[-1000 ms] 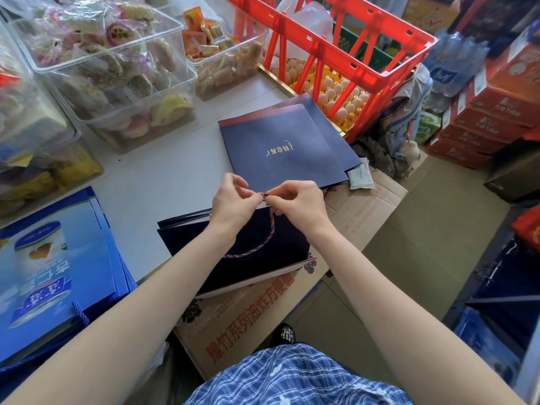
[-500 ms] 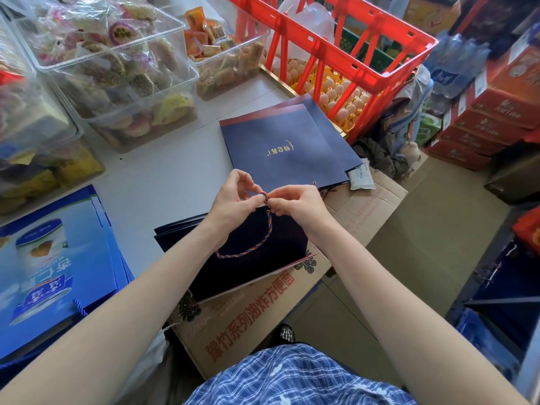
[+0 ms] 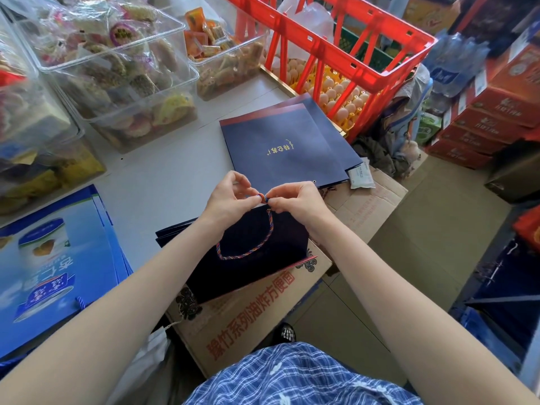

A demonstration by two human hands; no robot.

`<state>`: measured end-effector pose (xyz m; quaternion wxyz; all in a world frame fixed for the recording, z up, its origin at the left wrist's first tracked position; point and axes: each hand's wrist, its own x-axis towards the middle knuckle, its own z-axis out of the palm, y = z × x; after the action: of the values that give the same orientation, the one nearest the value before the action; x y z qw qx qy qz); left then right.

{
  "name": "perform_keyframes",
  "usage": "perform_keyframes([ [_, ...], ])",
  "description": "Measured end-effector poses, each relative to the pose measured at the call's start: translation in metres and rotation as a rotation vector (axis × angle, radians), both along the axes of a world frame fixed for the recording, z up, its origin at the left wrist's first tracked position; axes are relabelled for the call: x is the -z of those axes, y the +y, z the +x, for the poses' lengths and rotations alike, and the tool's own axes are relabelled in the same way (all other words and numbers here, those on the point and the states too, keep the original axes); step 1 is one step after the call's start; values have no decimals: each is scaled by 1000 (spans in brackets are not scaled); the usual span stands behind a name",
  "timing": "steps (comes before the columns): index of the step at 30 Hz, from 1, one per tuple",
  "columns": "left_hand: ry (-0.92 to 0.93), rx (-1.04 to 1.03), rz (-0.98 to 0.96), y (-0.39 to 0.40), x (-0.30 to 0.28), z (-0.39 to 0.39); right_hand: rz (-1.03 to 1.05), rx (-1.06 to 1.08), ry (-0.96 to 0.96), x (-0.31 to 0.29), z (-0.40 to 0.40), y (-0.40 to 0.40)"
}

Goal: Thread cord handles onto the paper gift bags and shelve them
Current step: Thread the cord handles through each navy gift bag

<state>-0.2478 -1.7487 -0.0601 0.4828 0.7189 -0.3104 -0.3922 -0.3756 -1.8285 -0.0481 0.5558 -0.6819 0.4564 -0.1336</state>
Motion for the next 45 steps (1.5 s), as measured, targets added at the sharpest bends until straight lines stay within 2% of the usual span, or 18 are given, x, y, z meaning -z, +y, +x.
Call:
perform_keyframes([
  [7,144,222,45,0,-9,12,-46,-113,6,-4,-4,-3],
  [14,78,255,74,-4,-9,10,-66,-91,15,-1,-2,-4],
  [18,24,300,13,0,-6,11,-23,-63,5,-3,-2,-5],
  [25,14,250,-22,0,-3,9,-14,-30,2,-2,0,-6],
  [31,58,289,-13,2,-1,12,-22,-34,-11,0,-1,-4],
  [39,116,190,-52,1,-1,13,-59,-100,-63,-5,-1,0],
  [42,131,188,-47,0,0,11,-200,-206,60,0,1,3],
  [45,56,194,-30,-5,-5,9,-355,-145,88,3,4,6],
])
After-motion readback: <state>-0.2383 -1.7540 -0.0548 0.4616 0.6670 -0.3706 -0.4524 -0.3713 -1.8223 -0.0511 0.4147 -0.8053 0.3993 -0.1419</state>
